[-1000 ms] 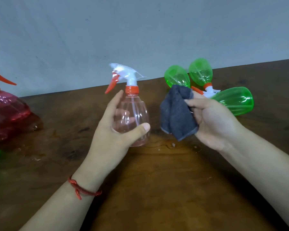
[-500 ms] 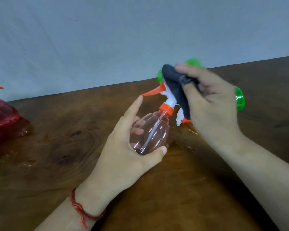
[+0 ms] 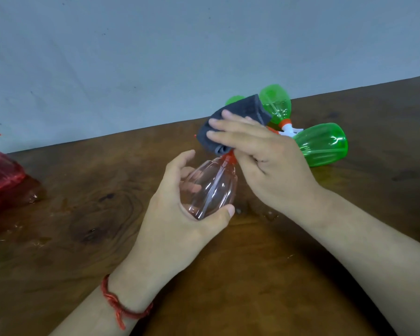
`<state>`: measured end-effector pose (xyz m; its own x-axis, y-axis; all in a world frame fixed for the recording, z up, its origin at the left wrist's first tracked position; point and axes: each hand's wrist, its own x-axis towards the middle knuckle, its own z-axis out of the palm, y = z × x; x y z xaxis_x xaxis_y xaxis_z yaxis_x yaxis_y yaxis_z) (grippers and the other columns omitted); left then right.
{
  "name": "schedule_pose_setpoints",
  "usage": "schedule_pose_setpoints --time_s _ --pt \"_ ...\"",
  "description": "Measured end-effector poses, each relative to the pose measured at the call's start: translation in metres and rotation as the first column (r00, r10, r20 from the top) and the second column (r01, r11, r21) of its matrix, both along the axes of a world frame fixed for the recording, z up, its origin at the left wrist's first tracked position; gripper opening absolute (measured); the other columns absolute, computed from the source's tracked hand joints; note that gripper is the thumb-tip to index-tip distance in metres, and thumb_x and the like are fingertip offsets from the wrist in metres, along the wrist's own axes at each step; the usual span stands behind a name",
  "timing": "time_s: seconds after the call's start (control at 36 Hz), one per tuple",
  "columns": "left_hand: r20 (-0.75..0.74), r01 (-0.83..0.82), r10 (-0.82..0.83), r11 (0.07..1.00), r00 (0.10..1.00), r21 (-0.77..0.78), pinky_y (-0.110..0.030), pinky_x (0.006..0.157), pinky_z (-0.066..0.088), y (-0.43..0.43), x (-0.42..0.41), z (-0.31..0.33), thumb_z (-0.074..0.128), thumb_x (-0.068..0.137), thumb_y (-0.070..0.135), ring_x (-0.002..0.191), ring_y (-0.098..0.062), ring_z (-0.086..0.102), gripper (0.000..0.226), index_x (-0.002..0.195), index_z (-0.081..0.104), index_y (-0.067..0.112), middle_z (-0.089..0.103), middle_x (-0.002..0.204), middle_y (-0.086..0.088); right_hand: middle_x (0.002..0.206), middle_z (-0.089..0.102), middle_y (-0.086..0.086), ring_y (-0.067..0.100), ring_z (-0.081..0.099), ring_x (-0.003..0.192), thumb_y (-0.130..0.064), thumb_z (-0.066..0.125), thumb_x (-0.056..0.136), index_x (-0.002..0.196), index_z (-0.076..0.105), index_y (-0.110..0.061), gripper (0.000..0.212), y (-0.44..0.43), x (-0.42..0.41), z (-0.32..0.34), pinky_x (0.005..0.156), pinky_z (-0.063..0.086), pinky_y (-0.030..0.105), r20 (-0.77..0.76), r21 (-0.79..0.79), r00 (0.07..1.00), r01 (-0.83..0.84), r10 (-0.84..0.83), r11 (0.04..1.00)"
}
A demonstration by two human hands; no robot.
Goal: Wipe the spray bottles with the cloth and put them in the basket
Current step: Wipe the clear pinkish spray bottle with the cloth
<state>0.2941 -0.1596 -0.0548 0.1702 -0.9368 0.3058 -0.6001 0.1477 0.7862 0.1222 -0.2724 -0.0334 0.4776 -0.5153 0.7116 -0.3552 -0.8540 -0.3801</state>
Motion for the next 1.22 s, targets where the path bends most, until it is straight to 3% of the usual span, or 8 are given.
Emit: schedule_pose_setpoints --time_s 0.33,0.56,0.72,0.83,0.97,1.08,1.14,1.22 --pt "-0.197 -0.104 0.101 0.995 0.975 -0.004 -0.027 0.092 0.062 -0.003 0.016 0.001 0.094 0.064 0.057 0.121 -0.002 0.067 0.089 0.142 0.052 0.048 0.066 0.133 0.023 0.135 0.071 -0.003 0.012 0.066 0.126 0.003 0.054 0.093 0.123 0.079 -0.015 0.043 -0.004 -0.011 0.002 0.110 0.050 0.025 -0.065 -0.051 0.996 0.063 -0.066 0.997" --pt "-0.021 -0.067 0.066 0.996 0.998 -0.061 -0.033 0.105 0.057 -0.001 0.014 0.000 0.095 0.069 0.049 0.129 -0.009 0.063 0.088 0.144 0.050 0.046 0.062 0.140 0.021 0.138 0.069 0.001 0.010 0.062 0.133 0.014 0.054 0.096 0.126 0.076 -0.010 0.045 -0.001 -0.017 0.004 0.115 0.048 0.034 0.310 0.072 0.938 0.140 -0.156 0.987" --pt "0.030 -0.019 0.023 0.993 0.999 -0.119 -0.026 0.102 0.055 -0.001 0.008 -0.004 0.096 0.075 0.042 0.130 -0.012 0.063 0.079 0.144 0.056 0.042 0.059 0.136 0.021 0.151 0.060 -0.003 0.012 0.052 0.144 0.007 0.051 0.098 0.133 0.074 -0.015 0.048 0.003 -0.009 -0.003 0.116 0.044 0.023 0.072 -0.060 0.993 0.102 -0.098 0.993" --pt "-0.061 -0.067 0.059 0.987 0.996 -0.145 -0.033 0.100 0.059 -0.002 0.013 -0.004 0.096 0.075 0.040 0.127 -0.013 0.065 0.076 0.142 0.059 0.042 0.064 0.138 0.015 0.135 0.071 -0.005 0.008 0.066 0.127 0.006 0.056 0.091 0.117 0.082 -0.016 0.043 -0.002 -0.012 -0.004 0.108 0.051 0.023 0.125 -0.046 0.987 0.104 -0.098 0.993" --pt "-0.026 -0.042 0.039 0.991 0.999 -0.126 -0.012 0.098 0.052 -0.004 0.017 0.000 0.094 0.074 0.040 0.128 -0.010 0.064 0.078 0.142 0.058 0.041 0.062 0.137 0.017 0.119 0.078 -0.008 0.002 0.069 0.118 0.010 0.058 0.090 0.109 0.083 -0.015 0.040 -0.007 -0.013 -0.005 0.108 0.052 0.026 0.349 0.243 0.930 0.032 -0.118 0.969" --pt "-0.011 0.007 -0.008 0.993 1.000 -0.116 -0.008 0.097 0.050 0.000 0.016 0.000 0.089 0.070 0.047 0.131 -0.010 0.063 0.079 0.142 0.058 0.040 0.061 0.136 0.019 0.112 0.080 -0.002 0.017 0.074 0.114 0.007 0.059 0.099 0.112 0.081 -0.014 0.033 -0.016 -0.020 0.001 0.105 0.057 0.043 0.668 0.473 0.715 -0.193 -0.207 0.860" --pt "-0.023 0.015 -0.018 0.994 1.000 -0.111 -0.007 0.096 0.050 0.000 0.016 0.001 0.090 0.069 0.050 0.130 -0.010 0.063 0.079 0.141 0.059 0.042 0.062 0.136 0.019 0.114 0.080 -0.003 0.019 0.072 0.118 0.002 0.059 0.099 0.112 0.081 -0.021 0.034 -0.020 -0.022 0.003 0.108 0.054 0.052 0.701 0.497 0.674 -0.224 -0.235 0.838" --pt "0.034 0.061 -0.058 0.994 0.998 -0.093 -0.008 0.097 0.049 -0.001 0.016 -0.001 0.097 0.073 0.044 0.130 -0.010 0.063 0.079 0.141 0.058 0.045 0.062 0.135 0.018 0.121 0.078 -0.009 0.012 0.069 0.122 0.003 0.056 0.100 0.119 0.078 -0.024 0.040 -0.021 -0.019 0.005 0.107 0.055 0.040 0.680 0.529 0.702 -0.269 -0.213 0.805"
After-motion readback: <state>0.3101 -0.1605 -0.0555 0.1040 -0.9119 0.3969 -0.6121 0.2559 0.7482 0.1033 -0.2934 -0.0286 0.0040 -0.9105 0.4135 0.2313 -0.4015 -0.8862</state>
